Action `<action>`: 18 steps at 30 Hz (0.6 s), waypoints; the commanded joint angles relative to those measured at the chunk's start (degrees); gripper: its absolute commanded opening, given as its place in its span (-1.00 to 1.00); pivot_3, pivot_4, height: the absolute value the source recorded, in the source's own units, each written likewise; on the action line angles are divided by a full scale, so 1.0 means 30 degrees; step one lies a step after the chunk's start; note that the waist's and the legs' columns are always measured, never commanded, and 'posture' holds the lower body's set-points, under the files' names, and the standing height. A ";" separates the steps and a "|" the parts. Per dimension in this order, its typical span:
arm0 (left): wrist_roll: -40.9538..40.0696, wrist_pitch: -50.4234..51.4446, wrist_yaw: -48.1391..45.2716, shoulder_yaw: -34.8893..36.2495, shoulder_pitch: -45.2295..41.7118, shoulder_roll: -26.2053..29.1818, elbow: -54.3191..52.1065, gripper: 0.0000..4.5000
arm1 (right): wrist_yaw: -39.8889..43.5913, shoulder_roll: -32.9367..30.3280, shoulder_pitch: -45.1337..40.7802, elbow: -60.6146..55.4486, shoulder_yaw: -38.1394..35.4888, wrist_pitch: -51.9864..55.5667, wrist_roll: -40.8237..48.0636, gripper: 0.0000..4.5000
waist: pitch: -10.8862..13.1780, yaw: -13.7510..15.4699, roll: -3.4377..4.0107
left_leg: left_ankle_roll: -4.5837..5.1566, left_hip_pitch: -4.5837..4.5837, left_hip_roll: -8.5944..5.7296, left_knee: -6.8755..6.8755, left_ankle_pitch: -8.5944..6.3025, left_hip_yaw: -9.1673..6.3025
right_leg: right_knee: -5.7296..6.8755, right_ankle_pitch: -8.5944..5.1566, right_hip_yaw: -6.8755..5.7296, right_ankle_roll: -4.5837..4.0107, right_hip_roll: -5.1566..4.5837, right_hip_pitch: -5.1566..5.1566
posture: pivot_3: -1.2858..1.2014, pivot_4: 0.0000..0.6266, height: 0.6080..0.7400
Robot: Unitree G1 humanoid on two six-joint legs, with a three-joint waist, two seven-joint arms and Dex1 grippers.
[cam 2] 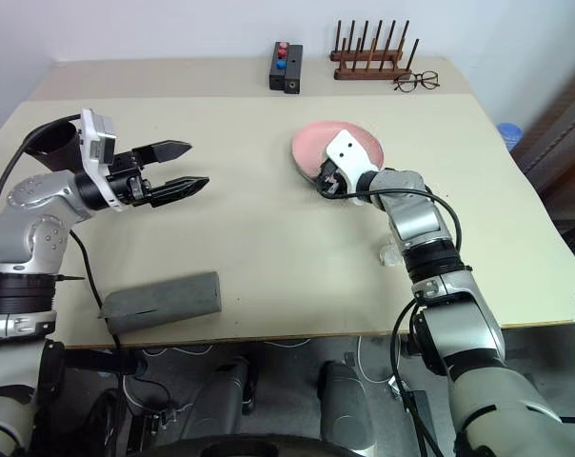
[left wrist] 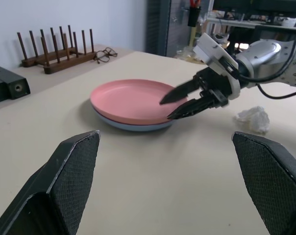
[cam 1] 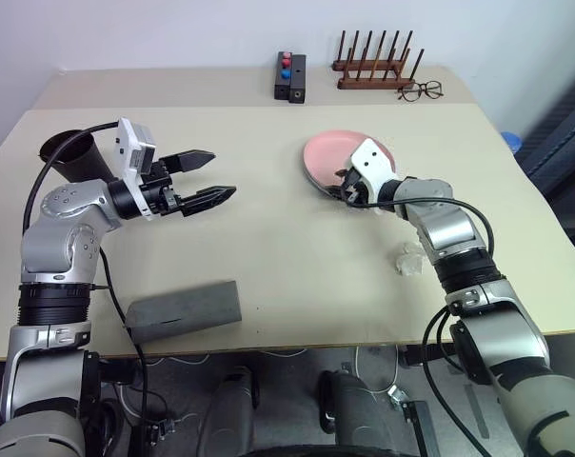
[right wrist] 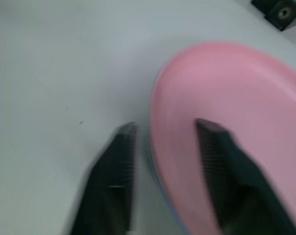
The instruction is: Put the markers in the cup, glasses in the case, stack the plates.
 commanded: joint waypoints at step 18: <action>-0.4151 0.4688 -0.3524 0.0298 0.2162 0.1924 -0.3807 1.00 | 0.3637 -0.8880 0.9127 -1.5187 -0.6331 1.3426 0.7834 0.98 | -0.0007 -0.0038 0.0029 | 0.0000 0.0042 0.0019 -0.0011 -0.0003 0.0009 | -0.0016 -0.0035 0.0010 -0.0100 -0.0006 0.0011 | 0.03 -0.52 1.00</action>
